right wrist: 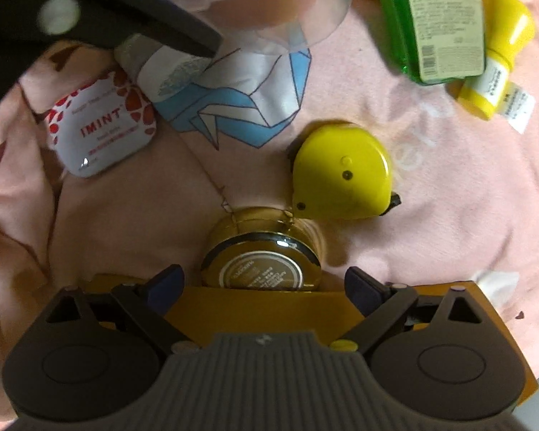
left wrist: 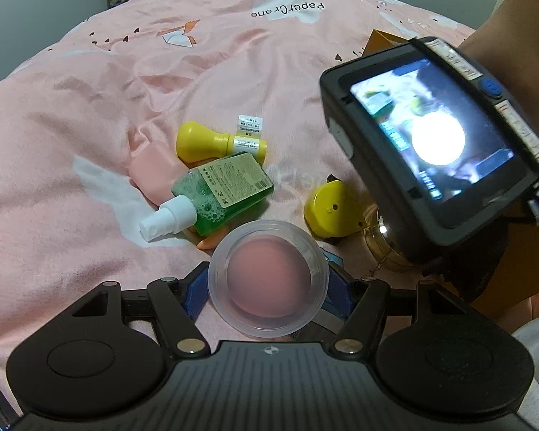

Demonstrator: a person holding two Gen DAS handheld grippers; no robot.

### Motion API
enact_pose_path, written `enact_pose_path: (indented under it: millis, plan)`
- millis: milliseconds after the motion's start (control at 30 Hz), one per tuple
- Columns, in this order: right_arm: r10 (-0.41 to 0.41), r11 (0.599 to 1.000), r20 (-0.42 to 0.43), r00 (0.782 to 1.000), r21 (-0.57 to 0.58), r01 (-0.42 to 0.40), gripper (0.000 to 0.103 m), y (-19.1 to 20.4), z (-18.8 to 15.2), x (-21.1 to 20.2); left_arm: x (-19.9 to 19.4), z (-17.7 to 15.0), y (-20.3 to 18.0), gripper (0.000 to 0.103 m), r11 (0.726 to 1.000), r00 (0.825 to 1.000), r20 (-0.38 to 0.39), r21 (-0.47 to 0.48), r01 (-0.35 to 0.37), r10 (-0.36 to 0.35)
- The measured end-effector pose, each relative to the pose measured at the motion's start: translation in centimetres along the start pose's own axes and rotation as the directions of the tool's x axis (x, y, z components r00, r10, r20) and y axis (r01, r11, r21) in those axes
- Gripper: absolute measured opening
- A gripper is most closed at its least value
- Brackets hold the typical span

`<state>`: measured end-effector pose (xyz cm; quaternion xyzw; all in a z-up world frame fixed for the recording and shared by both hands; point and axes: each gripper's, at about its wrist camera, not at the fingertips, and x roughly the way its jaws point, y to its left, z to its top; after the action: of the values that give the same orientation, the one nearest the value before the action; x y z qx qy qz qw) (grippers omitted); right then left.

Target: Organize rigid objects

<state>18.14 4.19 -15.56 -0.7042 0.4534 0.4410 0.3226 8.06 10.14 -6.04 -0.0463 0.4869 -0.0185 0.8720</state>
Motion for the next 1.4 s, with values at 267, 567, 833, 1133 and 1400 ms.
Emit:
enact_pose_path:
  millis: [267, 567, 833, 1133, 1400]
  plan:
    - [-0.006, 1.0, -0.066, 0.998, 0.01, 0.006, 0.084, -0.4, 1.9, 1.4, 0.2, -0.1, 0.1, 0.077, 1.0, 1.0, -0.004, 0.009, -0.002, 0.002]
    - [0.012, 1.0, -0.067, 0.998, 0.028, -0.01, 0.075, -0.2, 2.1, 2.3, 0.3, -0.2, 0.0, 0.077, 1.0, 1.0, -0.004, 0.018, -0.006, 0.006]
    - [0.0, 0.998, 0.009, 1.0, 0.059, -0.001, 0.075, 0.8, 0.7, 1.4, 0.3, -0.3, -0.1, 0.077, 1.0, 1.0, -0.002, 0.025, -0.011, 0.011]
    - [-0.027, 0.996, 0.147, 0.989, 0.086, 0.014, 0.075, 2.2, 0.4, -3.7, -0.1, -0.3, -0.3, 0.077, 0.999, 1.0, 0.006, 0.03, -0.02, 0.019]
    - [-0.127, 0.986, 0.259, 0.958, 0.138, 0.093, 0.075, 3.4, -1.8, -9.2, -1.6, -0.1, -0.6, 0.077, 0.999, 0.998, 0.062, 0.022, -0.035, 0.033]
